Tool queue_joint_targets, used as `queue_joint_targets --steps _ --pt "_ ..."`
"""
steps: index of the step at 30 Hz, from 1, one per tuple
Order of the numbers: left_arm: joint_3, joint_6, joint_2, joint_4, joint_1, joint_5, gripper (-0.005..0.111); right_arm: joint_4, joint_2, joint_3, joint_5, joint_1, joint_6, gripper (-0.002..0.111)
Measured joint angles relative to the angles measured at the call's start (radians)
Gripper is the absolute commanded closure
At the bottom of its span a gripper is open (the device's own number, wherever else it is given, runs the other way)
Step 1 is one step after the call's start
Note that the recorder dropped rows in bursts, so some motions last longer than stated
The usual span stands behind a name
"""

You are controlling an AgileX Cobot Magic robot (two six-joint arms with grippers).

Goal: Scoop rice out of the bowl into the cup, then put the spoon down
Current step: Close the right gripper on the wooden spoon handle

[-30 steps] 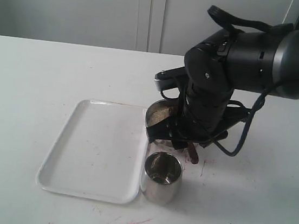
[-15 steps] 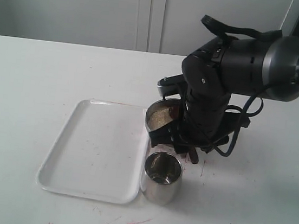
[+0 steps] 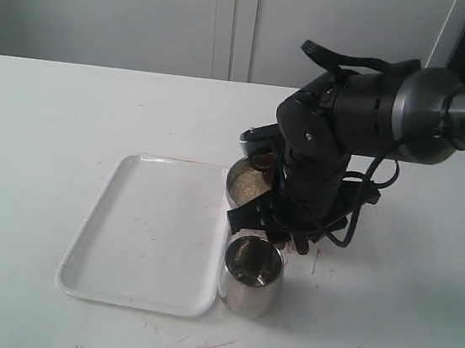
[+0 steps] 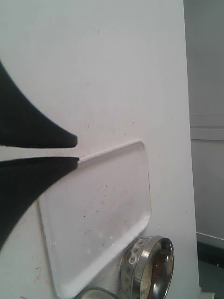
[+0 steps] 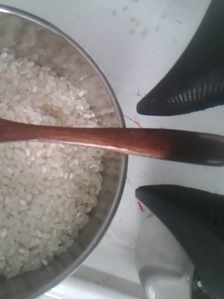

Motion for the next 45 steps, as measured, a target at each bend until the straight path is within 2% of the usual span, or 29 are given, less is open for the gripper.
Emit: queue_joint_targets --steps 9,18,24,33,41,45 --pt "0.0 0.0 0.0 0.0 0.0 0.0 0.092 0.001 0.024 0.0 -0.004 0.0 0.0 0.067" --pt "0.0 0.0 0.0 0.0 0.0 0.0 0.092 0.003 0.034 0.0 -0.004 0.0 0.0 0.087" --pt "0.0 0.0 0.0 0.0 0.0 0.0 0.092 0.005 0.034 0.0 0.0 0.0 0.0 0.108" --pt "0.0 0.0 0.0 0.0 0.0 0.0 0.092 -0.005 -0.05 0.001 0.093 0.0 -0.017 0.108" --pt "0.0 0.0 0.0 0.0 0.0 0.0 0.092 -0.061 -0.261 0.001 0.304 0.0 -0.178 0.108" --pt "0.0 0.0 0.0 0.0 0.0 0.0 0.092 -0.12 -0.366 0.001 0.341 0.0 -0.293 0.108"
